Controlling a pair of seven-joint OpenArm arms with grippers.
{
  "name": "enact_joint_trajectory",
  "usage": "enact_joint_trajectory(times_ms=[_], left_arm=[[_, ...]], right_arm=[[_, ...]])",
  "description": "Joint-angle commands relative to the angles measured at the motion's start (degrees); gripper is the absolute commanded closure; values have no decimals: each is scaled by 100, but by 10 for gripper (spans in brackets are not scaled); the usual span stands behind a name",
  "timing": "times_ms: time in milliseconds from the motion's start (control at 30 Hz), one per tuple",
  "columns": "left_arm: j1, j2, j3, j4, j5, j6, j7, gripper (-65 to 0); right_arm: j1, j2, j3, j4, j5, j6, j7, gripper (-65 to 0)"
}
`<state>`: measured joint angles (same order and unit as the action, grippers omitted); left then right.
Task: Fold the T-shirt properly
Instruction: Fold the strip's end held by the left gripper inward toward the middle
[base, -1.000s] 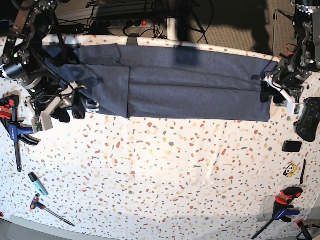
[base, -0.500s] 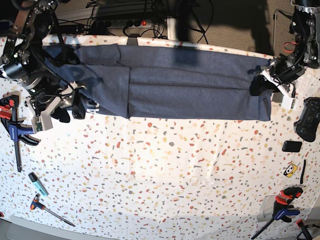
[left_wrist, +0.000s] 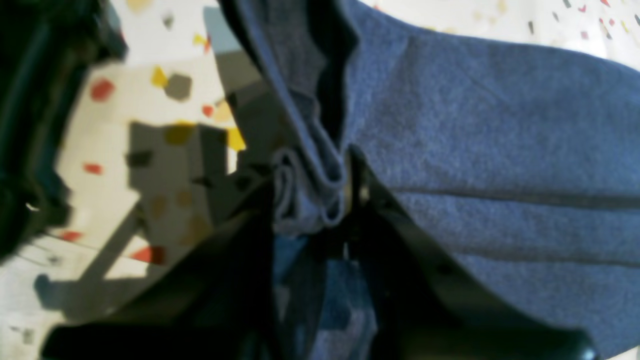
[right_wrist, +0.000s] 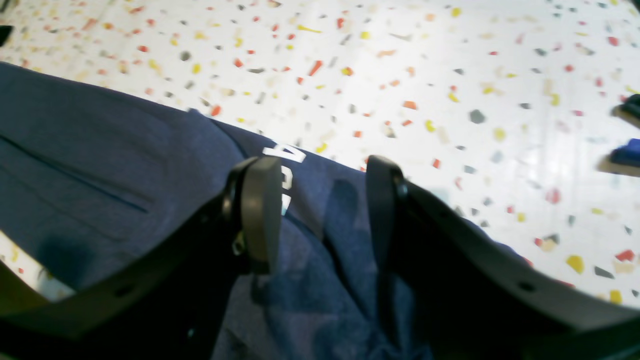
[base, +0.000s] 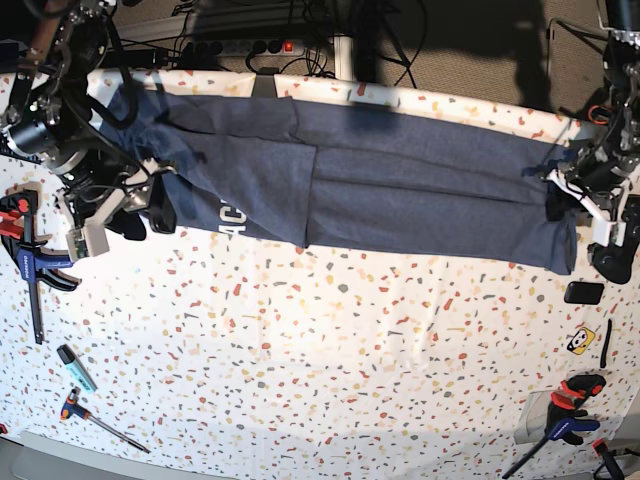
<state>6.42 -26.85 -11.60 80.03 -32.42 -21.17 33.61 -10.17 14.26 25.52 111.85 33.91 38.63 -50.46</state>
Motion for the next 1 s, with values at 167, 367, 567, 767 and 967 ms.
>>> enact_joint_trajectory(times_ms=[167,367,567,767,967], left_arm=[[-42,-350,-48,662,291,479,546,0],[343,144,-44,2131,562,664,929,0],[730,1213,-15,3176,535,662,1327,0],[756,1764,708,3215,542,643,1303,0],[754,1762,1700,3213,1204,833,984,0]], right_arm=[[48,63,26,105,127,59,140,-277],[50,66,-166,105,96,59,133,-277],[50,63,-439,105,81,57,133,-277],[52,66,-503,105,83,57,136,-277],[52,66,-492,105,59,57,131,-277]])
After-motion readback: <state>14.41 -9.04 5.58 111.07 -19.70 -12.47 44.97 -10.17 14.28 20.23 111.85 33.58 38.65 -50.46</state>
